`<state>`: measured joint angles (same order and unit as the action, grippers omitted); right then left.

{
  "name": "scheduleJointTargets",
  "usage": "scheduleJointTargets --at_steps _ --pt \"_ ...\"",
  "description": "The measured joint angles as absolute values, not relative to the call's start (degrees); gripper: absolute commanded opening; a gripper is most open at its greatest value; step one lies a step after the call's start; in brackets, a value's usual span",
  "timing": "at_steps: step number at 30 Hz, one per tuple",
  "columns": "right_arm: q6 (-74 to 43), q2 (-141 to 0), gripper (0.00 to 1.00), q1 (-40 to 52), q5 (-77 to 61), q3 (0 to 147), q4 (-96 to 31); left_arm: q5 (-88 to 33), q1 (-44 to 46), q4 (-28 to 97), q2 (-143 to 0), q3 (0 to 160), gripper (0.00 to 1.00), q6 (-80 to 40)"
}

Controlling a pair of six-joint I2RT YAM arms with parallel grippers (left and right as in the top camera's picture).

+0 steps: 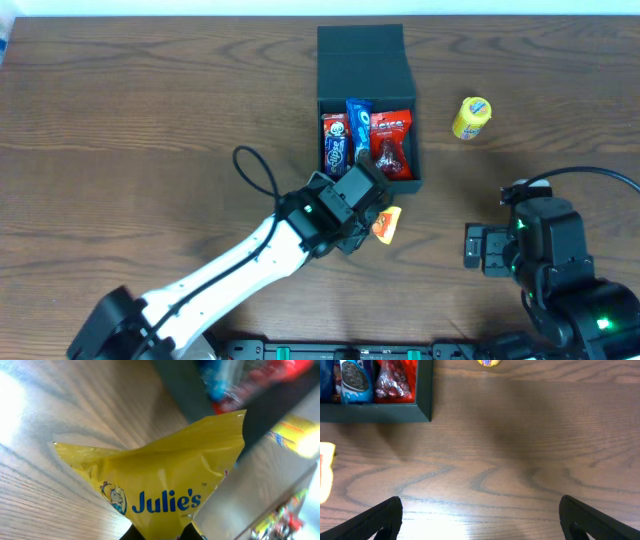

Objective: Pack container
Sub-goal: 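Lift the Julie's packet and lower it into the black box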

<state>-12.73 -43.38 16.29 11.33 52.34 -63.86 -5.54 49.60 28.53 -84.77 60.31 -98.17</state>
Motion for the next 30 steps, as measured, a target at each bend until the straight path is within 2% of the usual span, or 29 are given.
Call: scheduleJointTargets --at_steps 8,12,17,23,30 --pt "-12.7 -43.4 0.99 16.3 11.3 52.3 -63.9 -5.6 49.7 31.8 -82.1 61.2 0.06 -67.1" --pt "-12.7 -43.4 0.99 16.3 11.3 52.3 -63.8 -5.2 48.9 40.4 -83.5 68.3 0.06 -49.2" --pt "-12.7 -43.4 0.99 16.3 11.3 52.3 -63.8 -3.4 46.4 52.9 -91.5 82.9 0.05 -35.6" --pt "-12.7 -43.4 0.99 16.3 11.3 52.3 -63.9 -2.6 43.7 62.5 -106.9 102.0 0.06 -25.5" --pt "-12.7 -43.4 0.99 16.3 11.3 52.3 -63.9 -2.7 40.8 61.6 -119.2 110.4 0.06 -23.0"
